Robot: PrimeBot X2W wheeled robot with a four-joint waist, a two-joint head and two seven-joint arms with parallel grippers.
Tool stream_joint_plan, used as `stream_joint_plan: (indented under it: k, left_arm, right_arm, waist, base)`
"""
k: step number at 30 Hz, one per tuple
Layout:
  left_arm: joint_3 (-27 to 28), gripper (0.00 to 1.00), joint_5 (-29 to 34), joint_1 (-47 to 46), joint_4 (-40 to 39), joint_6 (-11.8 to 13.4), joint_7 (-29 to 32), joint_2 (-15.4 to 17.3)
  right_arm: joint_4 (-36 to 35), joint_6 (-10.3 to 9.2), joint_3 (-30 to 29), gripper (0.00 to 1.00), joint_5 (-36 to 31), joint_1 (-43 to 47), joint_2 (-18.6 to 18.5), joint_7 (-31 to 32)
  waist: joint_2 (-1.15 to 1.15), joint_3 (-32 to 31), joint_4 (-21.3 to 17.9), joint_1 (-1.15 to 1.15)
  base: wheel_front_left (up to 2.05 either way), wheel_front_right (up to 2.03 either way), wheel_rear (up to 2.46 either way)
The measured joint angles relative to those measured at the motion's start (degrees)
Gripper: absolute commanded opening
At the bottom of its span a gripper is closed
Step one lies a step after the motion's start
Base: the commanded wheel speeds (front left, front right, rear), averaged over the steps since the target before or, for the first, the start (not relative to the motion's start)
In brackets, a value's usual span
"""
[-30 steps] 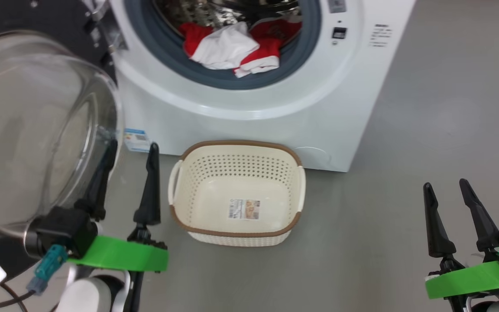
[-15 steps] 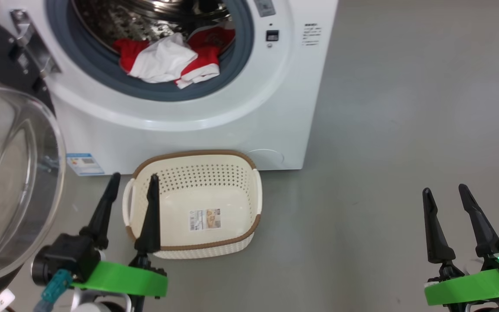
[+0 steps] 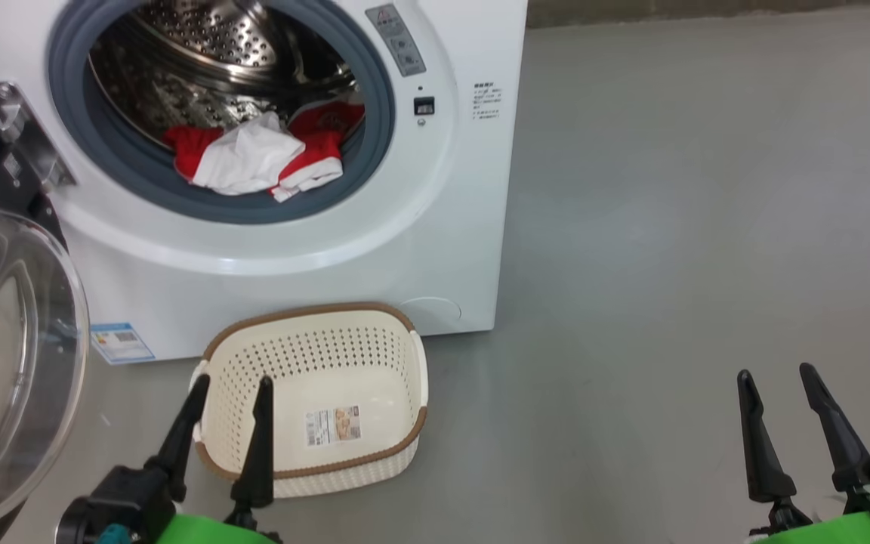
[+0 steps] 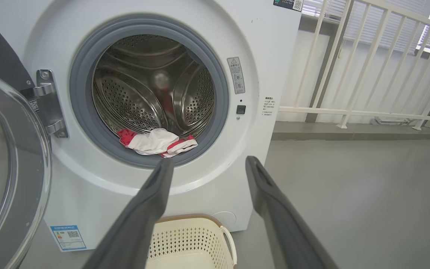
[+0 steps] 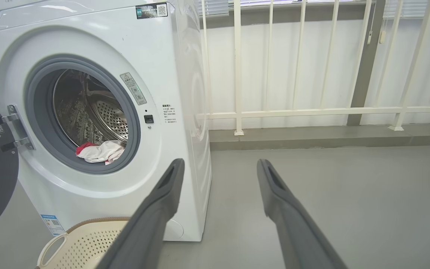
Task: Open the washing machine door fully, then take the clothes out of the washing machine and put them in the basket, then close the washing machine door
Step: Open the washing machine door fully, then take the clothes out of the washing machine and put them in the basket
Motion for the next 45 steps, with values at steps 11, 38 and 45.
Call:
stream_joint_plan:
  k: [11,38,45]
  left_arm:
    - [-0.04,1.00,-0.16,2.64,0.79,0.34,0.00,0.36]
    - [-1.94,1.00,-0.12,4.83,1.09,1.88,0.35,1.43]
    - [-2.25,1.00,-1.09,4.82,0.99,1.70,0.24,1.34]
  right_arm:
    - [-1.74,0.00,-0.66,1.00,0.08,4.33,0.12,0.00]
    - [-3.15,0.00,-0.59,1.00,0.11,6.47,0.21,-0.08]
    - [-3.14,0.00,-0.52,1.00,0.68,6.44,0.21,-0.08]
  waist:
    - [0.00,-3.25,-0.01,0.00]
    - [0.00,-4.66,0.52,0.00]
    - [0.00,-4.65,0.85,0.00]
  base:
    - [0.00,0.00,0.00]
    - [0.26,-0.26,0.00]
    - [1.51,-1.49,-0.02]
